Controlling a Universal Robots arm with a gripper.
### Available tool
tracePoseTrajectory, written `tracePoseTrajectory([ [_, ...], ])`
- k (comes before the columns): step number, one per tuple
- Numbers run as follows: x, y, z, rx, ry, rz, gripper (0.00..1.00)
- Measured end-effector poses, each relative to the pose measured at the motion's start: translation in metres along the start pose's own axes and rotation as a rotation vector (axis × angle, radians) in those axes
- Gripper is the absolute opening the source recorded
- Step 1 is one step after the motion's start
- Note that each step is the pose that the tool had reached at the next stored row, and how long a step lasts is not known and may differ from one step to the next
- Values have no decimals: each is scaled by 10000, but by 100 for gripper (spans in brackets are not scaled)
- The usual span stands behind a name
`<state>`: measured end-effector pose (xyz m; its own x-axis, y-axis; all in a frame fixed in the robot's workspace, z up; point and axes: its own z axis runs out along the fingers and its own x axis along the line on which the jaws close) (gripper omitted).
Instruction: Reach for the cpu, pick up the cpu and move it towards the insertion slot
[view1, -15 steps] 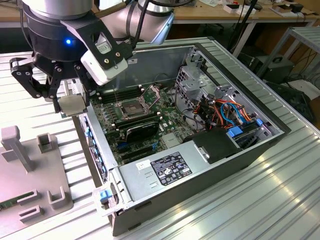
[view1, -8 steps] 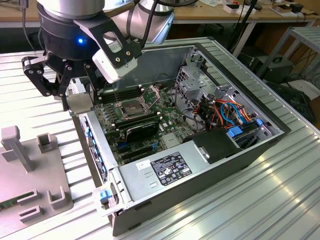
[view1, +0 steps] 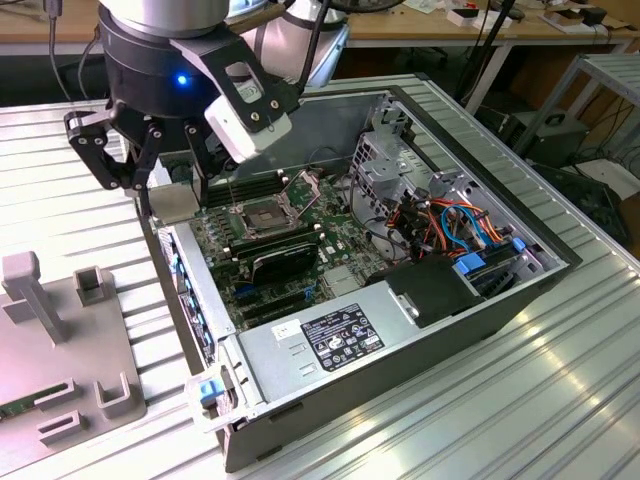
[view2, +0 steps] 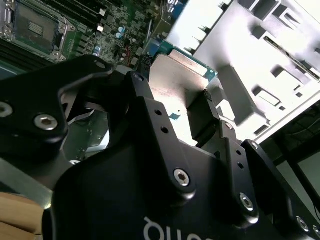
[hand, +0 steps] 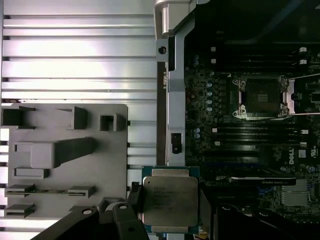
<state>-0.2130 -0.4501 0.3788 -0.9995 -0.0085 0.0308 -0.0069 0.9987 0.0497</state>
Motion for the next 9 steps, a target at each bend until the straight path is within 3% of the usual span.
tracePoseTrajectory([
  [9,-157,1,-4,0,0,0,55],
])
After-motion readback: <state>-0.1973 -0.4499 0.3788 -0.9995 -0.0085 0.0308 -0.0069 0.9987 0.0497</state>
